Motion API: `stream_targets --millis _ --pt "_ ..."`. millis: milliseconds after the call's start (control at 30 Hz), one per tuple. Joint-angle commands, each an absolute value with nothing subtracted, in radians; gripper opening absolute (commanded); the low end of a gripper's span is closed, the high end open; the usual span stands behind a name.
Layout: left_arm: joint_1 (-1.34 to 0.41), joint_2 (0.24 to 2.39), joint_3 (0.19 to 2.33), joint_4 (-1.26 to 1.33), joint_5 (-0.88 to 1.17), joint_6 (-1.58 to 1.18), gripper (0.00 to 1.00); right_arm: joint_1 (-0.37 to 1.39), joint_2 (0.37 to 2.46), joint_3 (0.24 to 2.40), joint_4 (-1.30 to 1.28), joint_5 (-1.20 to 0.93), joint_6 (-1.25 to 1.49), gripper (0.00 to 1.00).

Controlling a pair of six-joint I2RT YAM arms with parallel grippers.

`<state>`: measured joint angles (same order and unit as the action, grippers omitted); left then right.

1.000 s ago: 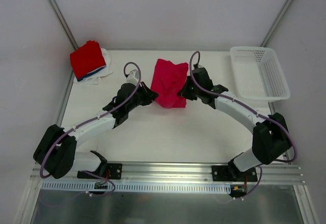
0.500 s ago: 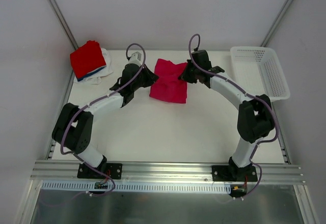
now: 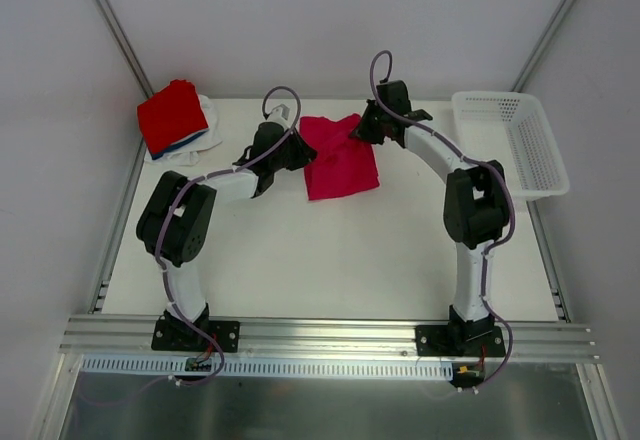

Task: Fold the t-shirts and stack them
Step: Fold the long partially folded tshirt into a neat square

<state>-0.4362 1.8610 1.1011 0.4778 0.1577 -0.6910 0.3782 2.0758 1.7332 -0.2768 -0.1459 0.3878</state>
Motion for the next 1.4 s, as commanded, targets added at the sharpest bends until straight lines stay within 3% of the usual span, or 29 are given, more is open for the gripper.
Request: stream_targets --millis 0,433,533,600,633,667,700,733,833,967,1367 --pt "-0.419 1.908 1.176 0.549 0.215 -0.681 0.00 0.350 2.131 1.854 -0.265 -0.184 0.387 0.01" --pt "-0.344 2.026 1.347 0.571 0.255 -0.721 0.00 0.314 2.447 2.253 -0.220 -0.319 0.472 0.01" --pt "-0.331 2.028 1.339 0.587 0.245 -0.732 0.00 0.318 2.493 2.278 -0.121 -0.353 0.518 0.06" --pt "-0.322 2.026 1.324 0.600 0.232 -0.736 0.00 0.321 2.514 2.278 -0.020 -0.363 0.540 0.25" --pt "-0.319 2.028 1.322 0.601 0.227 -0.735 0.00 0.327 2.537 2.279 0.007 -0.364 0.545 0.42" --pt "-0.315 2.034 1.322 0.603 0.224 -0.735 0.00 0.330 2.549 2.278 0.050 -0.359 0.546 0.79" --pt "-0.307 2.037 1.322 0.609 0.225 -0.733 0.00 0.336 2.571 2.278 0.117 -0.339 0.548 0.94" --pt "-0.302 2.045 1.327 0.609 0.230 -0.733 0.00 0.337 2.582 2.279 0.142 -0.325 0.548 0.99" --pt "-0.276 2.068 1.336 0.621 0.236 -0.738 0.00 0.344 2.615 2.267 0.331 -0.308 0.563 0.99" --pt "-0.242 2.089 1.364 0.614 0.241 -0.738 0.00 0.342 2.599 2.258 0.391 -0.324 0.577 0.99" --pt "-0.203 2.216 1.460 0.710 0.385 -0.707 0.00 0.310 1.825 1.317 0.466 -0.155 0.262 0.99"
